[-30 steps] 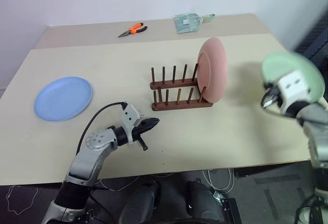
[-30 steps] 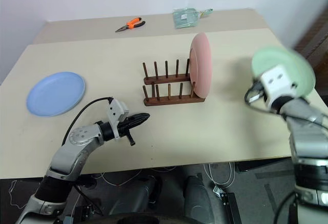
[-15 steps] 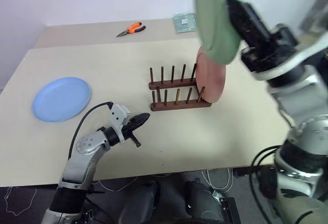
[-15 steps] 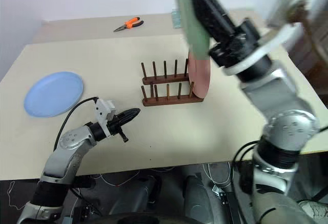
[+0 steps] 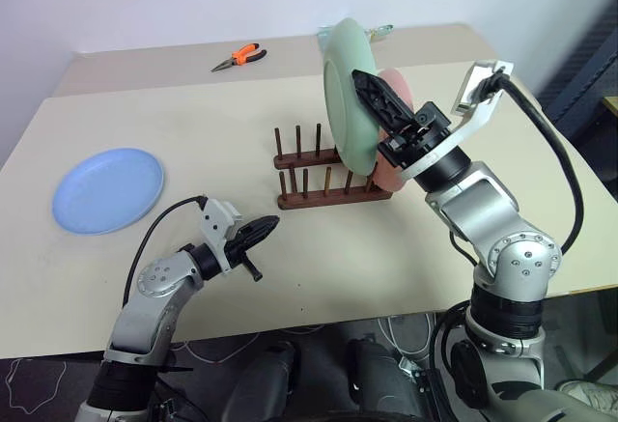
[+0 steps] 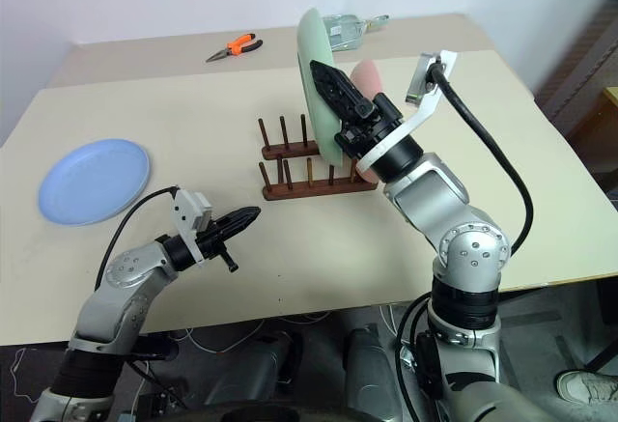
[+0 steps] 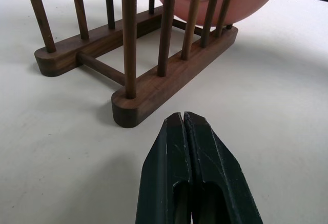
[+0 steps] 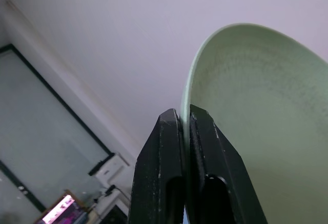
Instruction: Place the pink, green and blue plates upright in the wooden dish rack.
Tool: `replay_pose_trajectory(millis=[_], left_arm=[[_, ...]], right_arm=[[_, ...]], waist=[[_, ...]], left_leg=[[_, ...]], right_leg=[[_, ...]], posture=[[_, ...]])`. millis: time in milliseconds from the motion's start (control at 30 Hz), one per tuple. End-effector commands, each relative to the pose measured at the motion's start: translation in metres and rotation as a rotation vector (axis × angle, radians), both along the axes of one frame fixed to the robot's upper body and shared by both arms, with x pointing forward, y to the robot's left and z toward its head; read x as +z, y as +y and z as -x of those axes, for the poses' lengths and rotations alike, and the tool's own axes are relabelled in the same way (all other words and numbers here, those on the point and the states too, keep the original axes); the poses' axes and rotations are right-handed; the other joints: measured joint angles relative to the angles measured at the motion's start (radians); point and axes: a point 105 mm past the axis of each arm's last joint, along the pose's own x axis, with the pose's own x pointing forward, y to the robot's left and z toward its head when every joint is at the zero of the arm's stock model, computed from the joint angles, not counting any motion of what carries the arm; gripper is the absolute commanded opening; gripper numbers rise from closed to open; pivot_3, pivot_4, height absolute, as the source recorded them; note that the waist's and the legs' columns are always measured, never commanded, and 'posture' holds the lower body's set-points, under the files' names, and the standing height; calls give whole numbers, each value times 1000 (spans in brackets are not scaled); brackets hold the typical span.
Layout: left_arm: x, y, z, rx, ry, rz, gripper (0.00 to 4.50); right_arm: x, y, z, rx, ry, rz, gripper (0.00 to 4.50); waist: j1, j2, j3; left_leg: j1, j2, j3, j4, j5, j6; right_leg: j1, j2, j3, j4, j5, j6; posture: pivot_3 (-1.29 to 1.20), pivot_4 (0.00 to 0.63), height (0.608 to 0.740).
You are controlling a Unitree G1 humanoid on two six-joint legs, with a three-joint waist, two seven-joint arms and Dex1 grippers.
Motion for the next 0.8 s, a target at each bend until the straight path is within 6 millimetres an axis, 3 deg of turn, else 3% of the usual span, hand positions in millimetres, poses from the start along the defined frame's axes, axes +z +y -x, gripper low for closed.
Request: replay_pose_trajectory(millis=[33, 133, 233, 433, 600, 700, 800], left_arm=[[7, -5, 3, -22, -29, -2, 0], [7, -4, 3, -24, -26, -3, 0], [7, -5, 3, -26, -25, -4, 0], [8, -6, 2, -25, -28, -1, 0], [9, -4, 2, -18, -32, -12, 0], [10, -4, 2, -16, -32, -14, 0], [9, -4, 3, -22, -12, -4, 0]], right_arm=[[15, 3, 4, 3, -47, -37, 25], [27, 2, 7, 15, -70, -82, 25], [26, 3, 4, 14, -50, -91, 25], [7, 5, -15, -40, 45, -74, 25], [-21, 5, -40, -96, 182, -7, 25], [-22, 7, -40, -83, 165, 13, 952], [-18, 7, -41, -114, 103, 83, 2422]], waist=[[0, 0, 0], [0, 0, 0], [0, 0, 0], [-1, 0, 0], [-1, 0, 0], [-1, 0, 0], [-1, 0, 0]], left_leg=[[0, 0, 0, 0, 0, 0], [0, 0, 0, 0, 0, 0], [0, 0, 0, 0, 0, 0], [0, 0, 0, 0, 0, 0], [0, 0, 0, 0, 0, 0], [0, 0, 1, 0, 0, 0], [0, 0, 1, -1, 0, 0]], right_leg=[[0, 0, 0, 0, 0, 0], [0, 0, 0, 0, 0, 0], [0, 0, 0, 0, 0, 0], [0, 0, 0, 0, 0, 0], [-1, 0, 0, 0, 0, 0], [-1, 0, 0, 0, 0, 0], [-1, 0, 0, 1, 0, 0]], posture=[[0, 150, 740], [0, 150, 740], [0, 150, 740], [0, 150, 740], [0, 150, 740], [0, 150, 740], [0, 150, 740]])
